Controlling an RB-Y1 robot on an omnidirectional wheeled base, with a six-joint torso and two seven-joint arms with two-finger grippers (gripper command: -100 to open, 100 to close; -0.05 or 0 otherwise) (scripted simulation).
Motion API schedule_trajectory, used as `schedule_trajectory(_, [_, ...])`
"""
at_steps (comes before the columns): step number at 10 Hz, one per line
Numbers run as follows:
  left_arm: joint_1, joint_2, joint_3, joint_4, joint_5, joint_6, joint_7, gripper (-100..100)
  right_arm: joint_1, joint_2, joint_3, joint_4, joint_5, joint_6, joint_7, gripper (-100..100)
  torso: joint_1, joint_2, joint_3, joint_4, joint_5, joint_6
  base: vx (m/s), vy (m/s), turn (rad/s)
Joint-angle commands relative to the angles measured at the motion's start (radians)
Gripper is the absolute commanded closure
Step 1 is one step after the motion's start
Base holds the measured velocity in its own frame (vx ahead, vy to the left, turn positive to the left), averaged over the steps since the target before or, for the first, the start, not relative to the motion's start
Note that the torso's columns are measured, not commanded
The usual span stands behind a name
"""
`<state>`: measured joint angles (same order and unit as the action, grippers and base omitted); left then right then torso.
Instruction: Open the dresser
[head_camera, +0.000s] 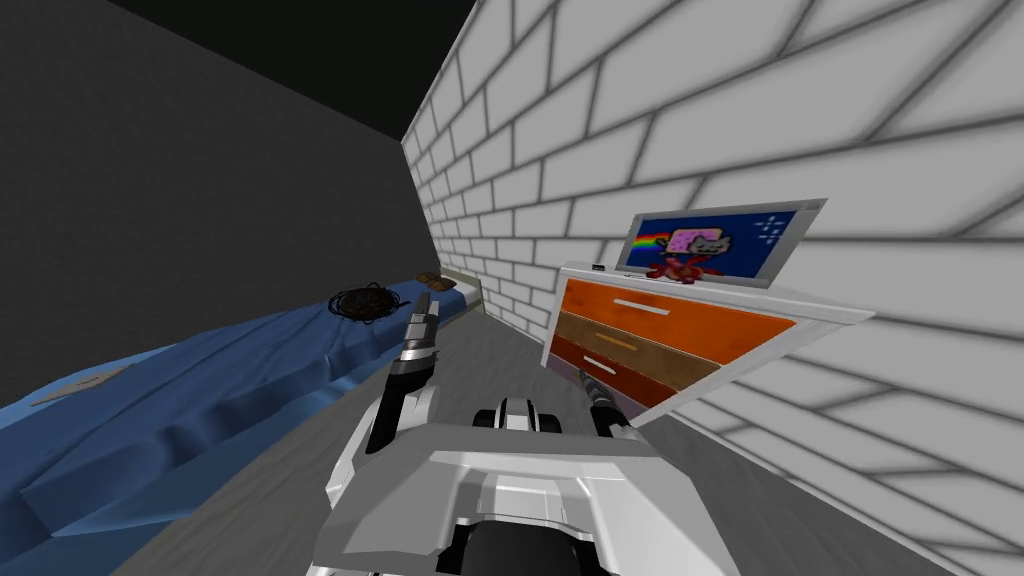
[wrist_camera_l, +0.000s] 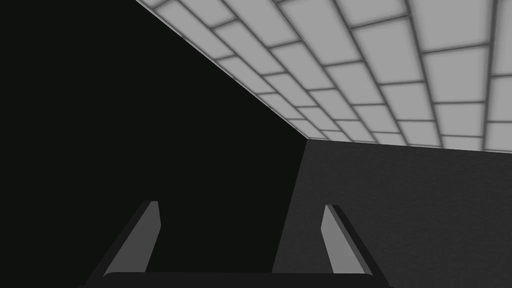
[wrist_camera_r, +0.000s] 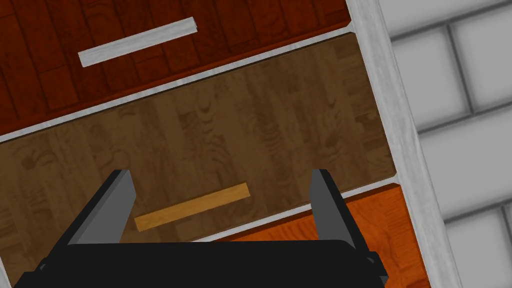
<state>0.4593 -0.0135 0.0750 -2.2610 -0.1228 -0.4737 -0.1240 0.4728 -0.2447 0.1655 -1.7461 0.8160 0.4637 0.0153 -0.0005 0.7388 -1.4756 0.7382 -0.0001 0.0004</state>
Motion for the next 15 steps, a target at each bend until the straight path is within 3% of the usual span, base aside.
schedule_trajectory(1, [0.0, 0.0, 0.0, 0.0, 0.0, 0.0, 0.0, 0, 0.003, 0.0, 0.007, 0.059, 0.084, 0.069, -0.009, -100, 0.001, -0.001, 0.0, 0.0, 0.0, -0.001, 0.052, -0.008, 0.095])
schedule_trajectory(2, [0.0, 0.0, 0.0, 0.0, 0.0, 0.0, 0.0, 0, 0.001, -0.006, 0.015, 0.099, 0.12, 0.096, -0.015, -100, 0.001, 0.0, 0.0, 0.0, 0.0, 0.0, 0.059, -0.005, 0.158])
schedule_trajectory(3, [0.0, 0.0, 0.0, 0.0, 0.0, 0.0, 0.0, 0, 0.001, -0.006, 0.015, 0.109, 0.141, 0.125, -0.015, -100, 0.001, -0.001, -0.001, 0.0, 0.0, -0.001, 0.052, -0.008, 0.13])
schedule_trajectory(4, [0.0, 0.0, 0.0, 0.0, 0.0, 0.0, 0.0, 0, -0.002, -0.012, 0.022, 0.161, 0.189, 0.15, -0.022, -100, 0.001, -0.001, 0.0, 0.0, 0.0, 0.0, 0.067, -0.009, 0.221])
schedule_trajectory(5, [0.0, 0.0, 0.0, 0.0, 0.0, 0.0, 0.0, 0, -0.002, -0.012, 0.022, 0.161, 0.198, 0.181, -0.022, -100, 0.0, -0.001, -0.001, 0.0, 0.0, -0.001, 0.055, -0.014, 0.113])
schedule_trajectory(6, [0.0, 0.0, 0.0, 0.0, 0.0, 0.0, 0.0, 0, -0.005, -0.019, 0.029, 0.21, 0.235, 0.205, -0.028, -100, 0.0, 0.0, 0.0, 0.0, 0.0, 0.0, 0.06, -0.013, 0.181])
schedule_trajectory(7, [0.0, 0.0, 0.0, 0.0, 0.0, 0.0, 0.0, 0, -0.005, -0.019, 0.029, 0.214, 0.254, 0.236, -0.028, -100, 0.001, -0.001, 0.0, 0.0, 0.0, -0.001, 0.052, -0.012, 0.113])
schedule_trajectory(8, [0.0, 0.0, 0.0, 0.0, 0.0, 0.0, 0.0, 0, -0.005, -0.019, 0.029, 0.214, 0.254, 0.236, -0.028, -100, 0.001, 0.0, 0.0, 0.0, 0.0, 0.0, 0.02, -0.008, -0.006])
schedule_trajectory(9, [0.0, 0.0, 0.0, 0.0, 0.0, 0.0, 0.0, 0, -0.009, -0.025, 0.036, 0.259, 0.29, 0.281, -0.034, -100, 0.001, 0.001, 0.001, 0.0, 0.0, 0.0, 0.037, -0.009, 0.182])
schedule_trajectory(10, [0.0, 0.0, 0.0, 0.0, 0.0, 0.0, 0.0, 0, -0.009, -0.025, 0.036, 0.267, 0.308, 0.291, -0.034, -100, 0.001, 0.0, 0.0, 0.0, 0.0, -0.001, 0.042, -0.013, 0.11])
schedule_trajectory(11, [0.0, 0.0, 0.0, 0.0, 0.0, 0.0, 0.0, 0, -0.012, -0.032, 0.043, 0.309, 0.336, 0.327, -0.04, -100, 0.0, -0.001, -0.001, 0.0, 0.0, 0.0, 0.051, -0.018, 0.192])
schedule_trajectory(15, [0.0, 0.0, 0.0, 0.0, 0.0, 0.0, 0.0, 0, -0.02, -0.048, 0.056, 0.397, 0.442, 0.432, -0.052, -100, 0.0, -0.001, 0.0, 0.0, 0.0, 0.0, 0.051, -0.018, 0.147])
